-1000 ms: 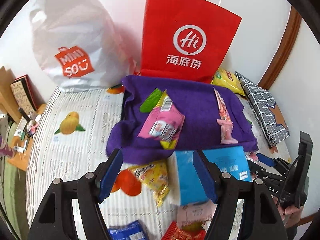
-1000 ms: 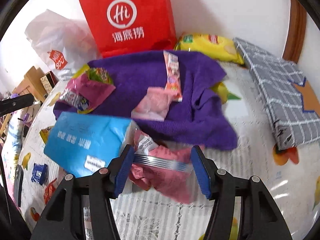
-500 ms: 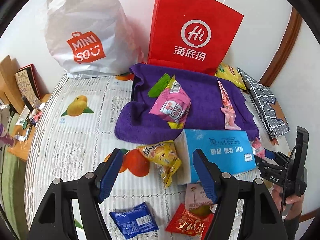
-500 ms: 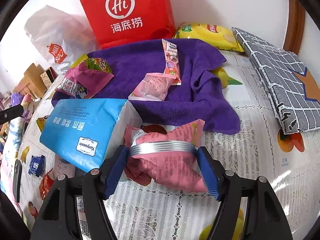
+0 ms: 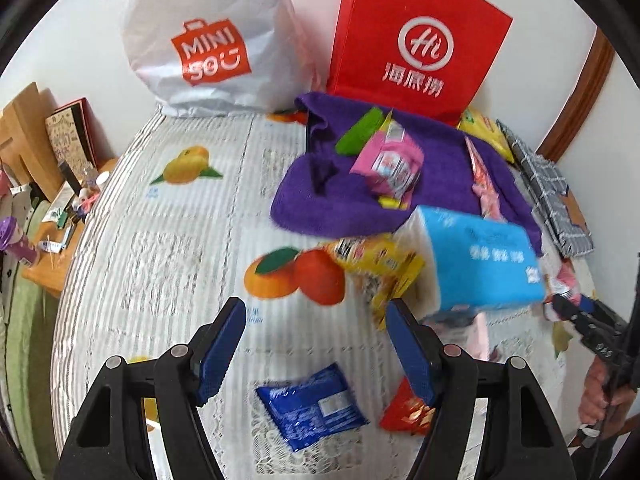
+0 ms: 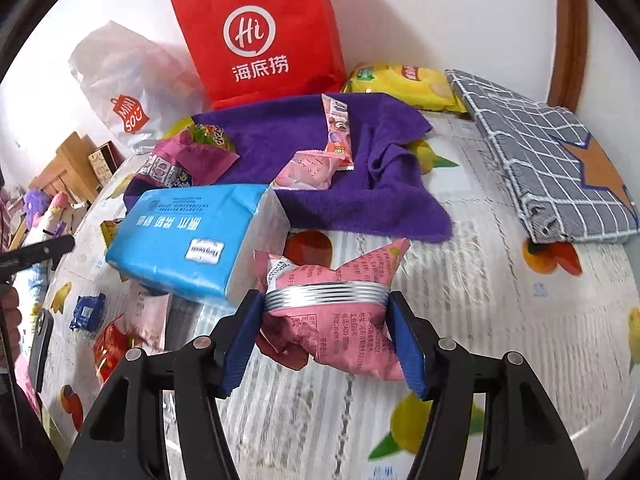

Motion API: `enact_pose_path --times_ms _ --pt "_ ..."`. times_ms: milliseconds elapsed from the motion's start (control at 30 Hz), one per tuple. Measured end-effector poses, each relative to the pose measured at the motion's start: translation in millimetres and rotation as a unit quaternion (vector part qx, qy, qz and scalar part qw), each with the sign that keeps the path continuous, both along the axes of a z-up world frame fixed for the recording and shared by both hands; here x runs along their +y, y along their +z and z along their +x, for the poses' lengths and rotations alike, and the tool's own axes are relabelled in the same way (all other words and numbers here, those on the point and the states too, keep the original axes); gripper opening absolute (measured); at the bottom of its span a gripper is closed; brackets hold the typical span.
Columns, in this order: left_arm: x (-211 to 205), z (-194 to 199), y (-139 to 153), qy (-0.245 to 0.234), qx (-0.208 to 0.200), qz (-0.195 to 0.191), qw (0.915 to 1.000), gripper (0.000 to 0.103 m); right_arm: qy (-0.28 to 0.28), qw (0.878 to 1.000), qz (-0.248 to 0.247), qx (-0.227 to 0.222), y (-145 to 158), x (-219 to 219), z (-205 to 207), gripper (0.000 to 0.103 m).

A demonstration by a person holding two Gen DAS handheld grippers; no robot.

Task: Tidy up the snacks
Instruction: 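Grasp the pink snack with the silver band using the right tool, then grasp the dark blue packet with the left tool while the right tool holds the pink snack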

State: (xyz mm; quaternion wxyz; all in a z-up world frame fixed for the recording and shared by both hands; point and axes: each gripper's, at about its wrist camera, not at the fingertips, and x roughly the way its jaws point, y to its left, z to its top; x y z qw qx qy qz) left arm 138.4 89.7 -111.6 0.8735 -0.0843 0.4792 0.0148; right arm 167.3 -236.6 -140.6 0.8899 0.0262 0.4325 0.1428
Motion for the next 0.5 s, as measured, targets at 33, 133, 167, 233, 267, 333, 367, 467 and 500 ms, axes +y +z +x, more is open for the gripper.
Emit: enact_pose_path --times_ms 33,133,167,233,267,333,367,467,500 --pt "1.2 -2.0 -4.1 0.0 0.004 0.001 1.0 0.071 0.0 1.0 -0.002 -0.001 0.0 -0.7 -4.1 0.062" --pt "5.7 -9.2 -15.0 0.005 0.018 -0.005 0.9998 0.071 -0.002 1.0 -0.007 -0.002 -1.2 -2.2 -14.6 0.062" --pt "7.4 -12.3 -17.9 0.006 0.02 -0.01 0.9997 0.07 -0.002 1.0 -0.007 -0.001 -1.6 -2.1 -17.9 0.062" --pt "9.3 -17.3 -22.4 0.008 0.024 -0.012 0.9996 0.07 -0.002 1.0 -0.008 -0.001 -2.2 -1.1 -22.8 0.062" --pt "10.2 -19.9 -24.5 0.01 0.026 -0.012 0.9995 0.07 -0.001 1.0 -0.009 -0.001 -2.9 -0.3 -25.2 0.062" --pt "11.3 -24.3 -27.9 0.011 0.03 -0.013 0.9994 0.07 0.001 1.0 -0.01 -0.001 -3.6 1.4 -29.8 0.062" --pt "11.4 -26.9 -29.8 0.011 0.031 -0.014 0.9994 0.07 0.001 1.0 -0.011 -0.001 -3.8 2.7 -32.2 0.062" --pt "9.5 -31.6 -35.5 0.006 0.037 -0.019 0.9991 0.07 0.003 1.0 -0.016 -0.002 -5.4 5.8 -38.0 0.062" --pt "8.6 -31.8 -37.2 0.005 0.04 -0.021 0.999 0.07 0.004 1.0 -0.017 -0.001 -6.1 6.6 -39.8 0.062"
